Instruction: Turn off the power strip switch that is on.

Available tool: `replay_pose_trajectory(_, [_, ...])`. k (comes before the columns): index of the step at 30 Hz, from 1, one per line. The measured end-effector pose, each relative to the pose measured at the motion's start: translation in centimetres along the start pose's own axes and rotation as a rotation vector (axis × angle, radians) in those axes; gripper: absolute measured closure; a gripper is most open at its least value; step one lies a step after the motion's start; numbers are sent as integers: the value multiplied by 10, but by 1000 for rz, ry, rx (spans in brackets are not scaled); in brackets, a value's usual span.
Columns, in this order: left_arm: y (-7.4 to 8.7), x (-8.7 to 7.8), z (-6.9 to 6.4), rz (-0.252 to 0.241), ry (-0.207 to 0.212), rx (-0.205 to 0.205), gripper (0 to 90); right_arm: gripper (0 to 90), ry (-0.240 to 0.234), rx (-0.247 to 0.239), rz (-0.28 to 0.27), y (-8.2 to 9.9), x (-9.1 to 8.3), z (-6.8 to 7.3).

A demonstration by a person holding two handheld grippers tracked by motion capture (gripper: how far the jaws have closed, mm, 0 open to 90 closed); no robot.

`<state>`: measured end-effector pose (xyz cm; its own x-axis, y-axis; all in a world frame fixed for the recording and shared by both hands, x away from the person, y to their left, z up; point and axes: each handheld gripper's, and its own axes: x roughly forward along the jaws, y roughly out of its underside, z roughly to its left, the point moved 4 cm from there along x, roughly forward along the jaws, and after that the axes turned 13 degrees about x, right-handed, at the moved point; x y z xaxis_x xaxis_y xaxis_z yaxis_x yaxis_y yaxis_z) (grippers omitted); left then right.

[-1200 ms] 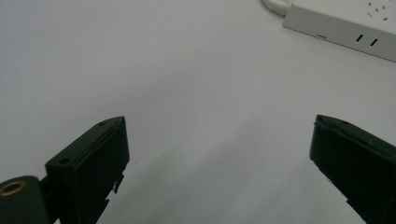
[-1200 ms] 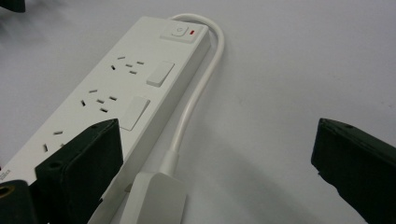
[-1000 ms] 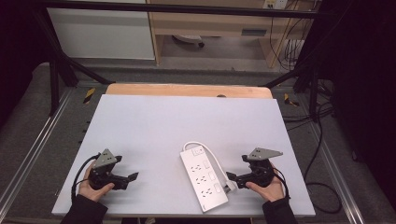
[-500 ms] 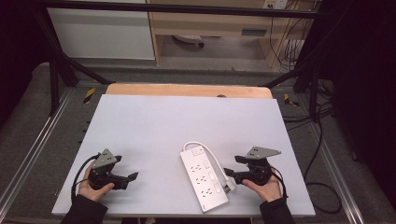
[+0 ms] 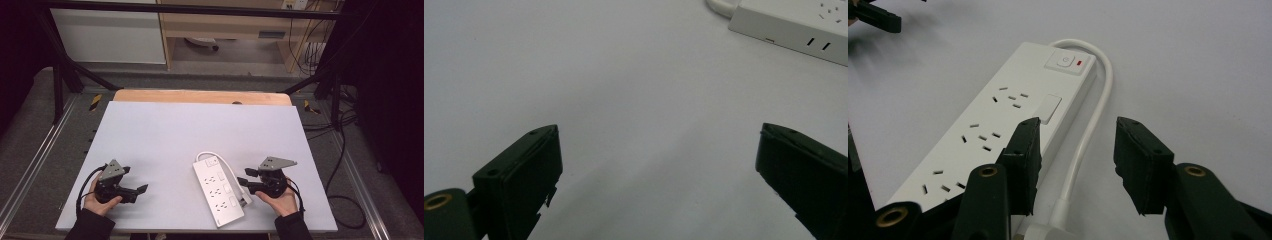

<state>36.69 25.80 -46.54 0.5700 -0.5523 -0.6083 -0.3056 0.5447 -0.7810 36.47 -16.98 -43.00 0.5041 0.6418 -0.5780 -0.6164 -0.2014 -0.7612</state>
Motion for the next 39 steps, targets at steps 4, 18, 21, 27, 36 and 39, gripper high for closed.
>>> replay_pose_trajectory(4, [0,0,0,0,-2,-2,45,587,0,6,2,-1,1,1])
replay_pose_trajectory(18, [0,-1,0,2,-3,1,46,738,-16,-1,-4,-6,4,6])
replay_pose_trajectory(21, [0,-1,0,1,-4,0,45,763,-15,2,-3,-7,5,7])
replay_pose_trajectory(27, [0,-1,0,0,-4,0,45,803,-26,-6,5,-10,8,11])
replay_pose_trajectory(36, [0,-1,0,0,-5,0,46,859,-42,-14,11,-14,14,16])
replay_pose_trajectory(39, [0,-1,0,-1,-5,0,45,876,-46,-18,18,-15,17,17])
